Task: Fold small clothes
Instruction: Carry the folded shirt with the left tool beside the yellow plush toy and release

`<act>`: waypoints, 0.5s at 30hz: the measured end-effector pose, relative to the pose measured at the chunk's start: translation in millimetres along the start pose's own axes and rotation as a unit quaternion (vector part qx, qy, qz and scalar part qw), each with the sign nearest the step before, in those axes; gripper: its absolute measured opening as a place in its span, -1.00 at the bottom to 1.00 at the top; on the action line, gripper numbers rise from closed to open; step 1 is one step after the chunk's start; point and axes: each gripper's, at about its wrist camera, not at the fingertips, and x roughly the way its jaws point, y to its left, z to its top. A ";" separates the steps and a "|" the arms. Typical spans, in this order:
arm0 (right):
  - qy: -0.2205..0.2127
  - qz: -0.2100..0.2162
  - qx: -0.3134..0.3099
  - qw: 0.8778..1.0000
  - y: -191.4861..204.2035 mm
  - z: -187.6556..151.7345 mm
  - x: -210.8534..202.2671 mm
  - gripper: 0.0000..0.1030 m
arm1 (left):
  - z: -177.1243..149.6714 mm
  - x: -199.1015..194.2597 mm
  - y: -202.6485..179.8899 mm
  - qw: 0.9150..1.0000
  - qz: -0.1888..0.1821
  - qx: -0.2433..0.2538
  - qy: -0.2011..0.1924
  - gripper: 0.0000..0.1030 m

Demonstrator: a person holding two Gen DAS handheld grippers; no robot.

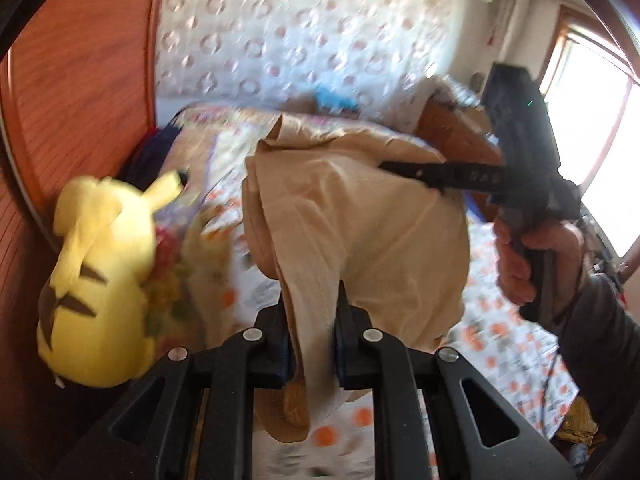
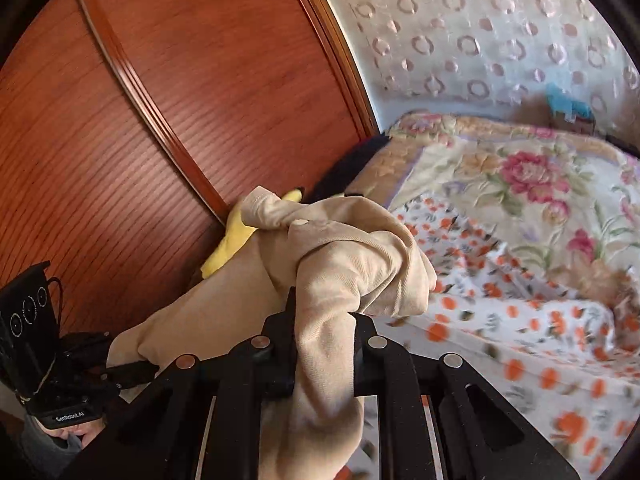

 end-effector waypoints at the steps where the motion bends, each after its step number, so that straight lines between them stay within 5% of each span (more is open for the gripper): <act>1: 0.012 -0.005 -0.001 1.000 -1.2 -4.5 18.8 -0.69 | -5.3 9.1 8.6 1.000 0.007 -0.002 0.011 -0.67; 5: 0.049 -0.060 -0.023 0.997 -17.4 -17.4 72.7 -0.58 | -32.8 45.0 41.2 0.998 0.007 -0.030 0.045 -0.66; 9: 0.034 -0.103 -0.052 0.993 -28.1 -20.6 66.2 0.09 | -40.4 44.9 39.3 0.999 0.003 -0.028 0.035 -0.62; 11: 0.000 -0.138 -0.075 0.988 -32.6 -19.4 52.7 0.12 | -39.3 43.6 34.3 0.999 0.008 -0.017 0.034 -0.59; 13: -0.022 -0.132 -0.082 0.988 -24.5 -14.4 51.3 0.12 | -34.7 42.7 33.8 0.999 0.010 -0.015 0.029 -0.46; 15: -0.019 -0.099 -0.085 0.991 -22.8 -12.5 59.1 0.12 | -31.5 38.7 34.2 0.999 0.019 -0.012 0.024 -0.05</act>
